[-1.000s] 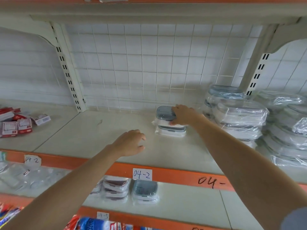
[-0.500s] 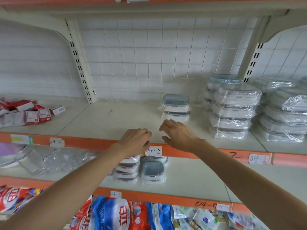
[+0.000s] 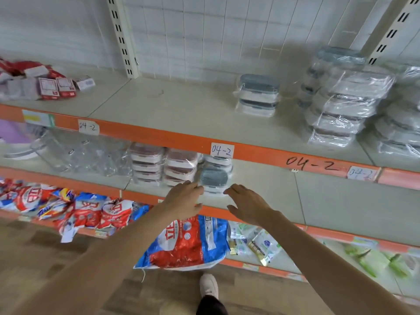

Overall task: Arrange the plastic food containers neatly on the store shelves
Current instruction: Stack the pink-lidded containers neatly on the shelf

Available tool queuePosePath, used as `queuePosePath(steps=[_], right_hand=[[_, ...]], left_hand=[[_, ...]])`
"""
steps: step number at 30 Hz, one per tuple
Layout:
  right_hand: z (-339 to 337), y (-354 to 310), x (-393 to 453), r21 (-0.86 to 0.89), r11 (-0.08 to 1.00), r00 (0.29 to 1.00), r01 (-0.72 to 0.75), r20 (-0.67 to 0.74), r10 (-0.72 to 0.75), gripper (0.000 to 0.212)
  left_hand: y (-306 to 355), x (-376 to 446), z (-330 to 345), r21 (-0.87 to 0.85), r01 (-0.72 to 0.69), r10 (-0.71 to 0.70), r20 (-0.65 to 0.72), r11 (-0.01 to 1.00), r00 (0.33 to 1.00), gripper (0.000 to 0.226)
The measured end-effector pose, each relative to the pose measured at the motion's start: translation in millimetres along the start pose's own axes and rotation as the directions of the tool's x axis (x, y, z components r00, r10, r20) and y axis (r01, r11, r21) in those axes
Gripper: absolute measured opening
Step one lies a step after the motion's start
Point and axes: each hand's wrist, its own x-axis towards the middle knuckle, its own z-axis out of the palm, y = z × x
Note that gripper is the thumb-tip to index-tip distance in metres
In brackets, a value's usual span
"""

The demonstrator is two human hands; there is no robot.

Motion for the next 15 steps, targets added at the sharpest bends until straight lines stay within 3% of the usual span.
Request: queuePosePath(steps=[3, 8, 11, 15], right_hand=[[23.7, 13.6, 22.8, -0.008, 1.0, 0.999, -0.03, 0.031, 0.03, 0.051], [71.4, 47.7, 79.3, 0.006, 0.996, 0.996, -0.09, 0.024, 0.09, 0.057], [98.2, 66.5, 113.0, 0.055, 0.992, 0.993, -0.113, 0.031, 0.112, 0.069], [118.1, 86.9, 160.2, 0.085, 0.99, 0.993, -0.114, 0.037, 0.112, 0.089]], left_hand=[[-11.4, 9.3, 15.9, -0.015, 0.04, -0.039, 0.061, 0.999, 0.997, 0.044], [-35.5, 36.7, 63.6, -0.06, 0.138, -0.138, 0.018, 0.989, 0.99, 0.044], [-38.3, 47.5, 101.1, -0.181, 0.18, -0.179, 0.021, 0.967, 0.984, 0.05], [-47.6, 60.9, 135.0, -0.216, 0.157, -0.163, -0.009, 0.964, 0.987, 0.051]])
